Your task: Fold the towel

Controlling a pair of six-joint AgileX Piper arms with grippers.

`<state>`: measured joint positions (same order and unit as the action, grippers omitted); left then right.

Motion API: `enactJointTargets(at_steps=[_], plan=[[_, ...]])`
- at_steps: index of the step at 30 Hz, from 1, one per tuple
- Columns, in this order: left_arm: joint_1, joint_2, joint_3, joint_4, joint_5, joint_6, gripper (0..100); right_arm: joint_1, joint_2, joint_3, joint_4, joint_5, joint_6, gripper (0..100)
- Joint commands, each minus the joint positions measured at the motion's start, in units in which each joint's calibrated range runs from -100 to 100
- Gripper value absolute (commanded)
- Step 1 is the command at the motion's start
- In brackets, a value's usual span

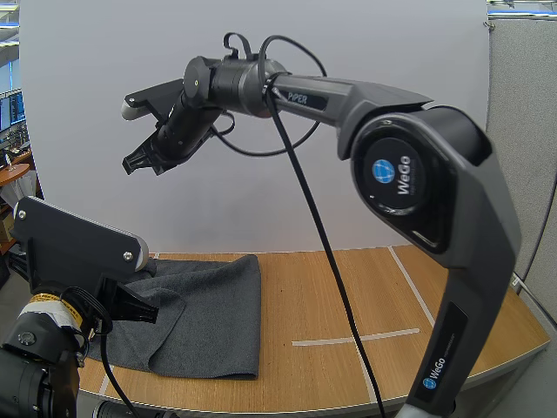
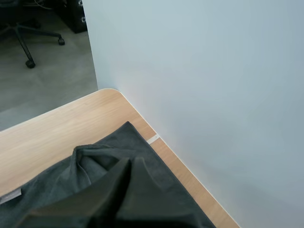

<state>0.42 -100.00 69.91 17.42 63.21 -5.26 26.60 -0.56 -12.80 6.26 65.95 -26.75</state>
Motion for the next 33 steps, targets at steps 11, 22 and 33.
enactJointTargets(at_steps=[11,22,33], plan=[[0.0,0.0,0.4,0.4,-1.0,-0.2,0,-1.6,-25.2,10.6,-27.7,5.2,23.4,0],[0.0,0.0,0.4,0.4,-1.0,-0.2,0,-1.7,-42.9,28.6,-29.0,4.8,24.1,0],[0.0,1.6,0.3,-0.2,-8.9,-8.9,0,-7.1,-59.3,50.0,-28.0,4.8,24.6,0]])
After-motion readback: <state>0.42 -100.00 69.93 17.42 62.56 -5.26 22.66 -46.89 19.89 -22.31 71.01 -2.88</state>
